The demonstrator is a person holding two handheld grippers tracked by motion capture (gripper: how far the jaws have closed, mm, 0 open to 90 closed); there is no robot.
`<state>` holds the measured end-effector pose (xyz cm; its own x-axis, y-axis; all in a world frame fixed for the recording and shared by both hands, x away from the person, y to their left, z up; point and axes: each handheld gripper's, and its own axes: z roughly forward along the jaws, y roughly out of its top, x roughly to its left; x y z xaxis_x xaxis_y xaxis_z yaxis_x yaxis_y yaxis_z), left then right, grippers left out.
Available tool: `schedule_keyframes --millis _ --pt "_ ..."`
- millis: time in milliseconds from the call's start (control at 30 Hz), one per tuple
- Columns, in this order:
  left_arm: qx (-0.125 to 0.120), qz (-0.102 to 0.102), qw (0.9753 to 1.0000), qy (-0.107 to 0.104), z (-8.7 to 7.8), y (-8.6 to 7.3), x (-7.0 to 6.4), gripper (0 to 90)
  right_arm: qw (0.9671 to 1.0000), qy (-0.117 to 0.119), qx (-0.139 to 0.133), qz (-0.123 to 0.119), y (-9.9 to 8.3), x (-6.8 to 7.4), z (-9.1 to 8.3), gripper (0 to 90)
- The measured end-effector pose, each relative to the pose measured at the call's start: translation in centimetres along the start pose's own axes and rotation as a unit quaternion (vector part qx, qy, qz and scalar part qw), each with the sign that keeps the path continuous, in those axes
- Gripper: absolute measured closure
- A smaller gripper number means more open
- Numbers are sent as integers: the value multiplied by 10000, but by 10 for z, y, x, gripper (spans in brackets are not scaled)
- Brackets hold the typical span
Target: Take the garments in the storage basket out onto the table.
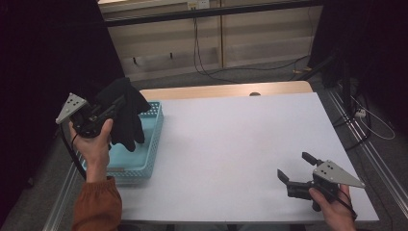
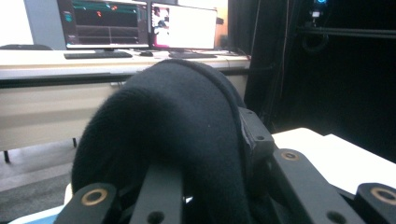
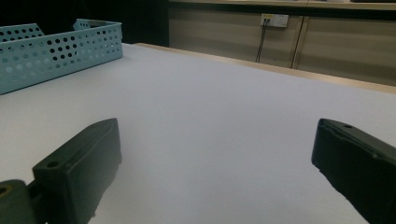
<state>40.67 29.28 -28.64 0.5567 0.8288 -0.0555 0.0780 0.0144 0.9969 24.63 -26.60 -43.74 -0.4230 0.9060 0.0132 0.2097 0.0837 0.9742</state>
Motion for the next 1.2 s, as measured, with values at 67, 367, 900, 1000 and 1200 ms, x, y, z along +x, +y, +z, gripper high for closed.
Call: schedule_keyframes --millis 67,367,900,1000,1200 --pt "-60 -10 10000 41 -2 2 -1 740 10000 -2 3 0 0 0 0 11" --pt "-228 112 9997 16 -9 12 -9 740 10000 -1 13 -6 0 0 0 11" --pt "-656 237 9975 112 -26 28 -22 741 10000 4 12 -13 0 0 0 11" --pt "-802 305 9963 96 -30 32 -26 741 10000 7 10 -18 0 0 0 11" --pt "-990 354 9944 101 -33 33 -30 741 10000 6 12 -21 0 0 0 11"
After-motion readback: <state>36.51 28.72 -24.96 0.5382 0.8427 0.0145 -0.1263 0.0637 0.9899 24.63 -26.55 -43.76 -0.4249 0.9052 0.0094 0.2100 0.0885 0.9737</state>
